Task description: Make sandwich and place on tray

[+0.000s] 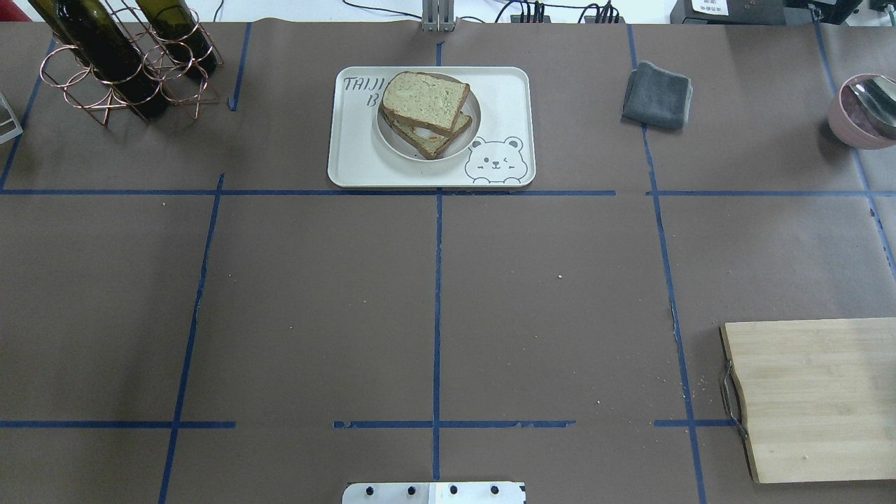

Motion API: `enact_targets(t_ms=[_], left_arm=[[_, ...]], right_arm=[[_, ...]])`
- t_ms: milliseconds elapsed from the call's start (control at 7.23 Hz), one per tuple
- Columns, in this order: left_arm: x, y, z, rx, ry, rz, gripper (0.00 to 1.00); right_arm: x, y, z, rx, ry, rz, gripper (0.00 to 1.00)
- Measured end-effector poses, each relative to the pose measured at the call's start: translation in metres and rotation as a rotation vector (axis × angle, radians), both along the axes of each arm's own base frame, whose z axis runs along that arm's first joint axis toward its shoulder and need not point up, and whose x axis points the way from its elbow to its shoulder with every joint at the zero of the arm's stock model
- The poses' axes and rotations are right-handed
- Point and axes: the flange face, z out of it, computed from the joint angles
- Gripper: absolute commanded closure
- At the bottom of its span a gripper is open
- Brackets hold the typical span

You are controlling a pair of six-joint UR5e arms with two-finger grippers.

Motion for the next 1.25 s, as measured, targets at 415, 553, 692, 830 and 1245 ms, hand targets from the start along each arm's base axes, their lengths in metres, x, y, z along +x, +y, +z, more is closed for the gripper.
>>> enact_targets(t_ms=[415,553,692,830,1245], left_arm=[[-0.001,-0.004,-0.006,0.009,-0.004,-0.004,0.00],[-0.001,-0.005,-0.006,0.010,-0.005,-0.004,0.00],[-0.001,-0.005,-0.006,0.010,-0.005,-0.004,0.00],[-0.001,-0.005,-0.006,0.011,-0.005,-0.004,0.00],[-0.001,-0.005,-0.006,0.010,-0.006,-0.004,0.00]], right_arm=[[0.000,0.027,0.016,-0.009,0.002,0.000,0.00],[-0.001,0.031,0.020,0.004,0.005,0.000,0.00],[-0.001,0.033,0.022,0.012,0.005,0.000,0.00],[-0.001,0.034,0.023,0.015,0.005,0.001,0.00],[-0.001,0.034,0.023,0.017,0.005,0.002,0.00]])
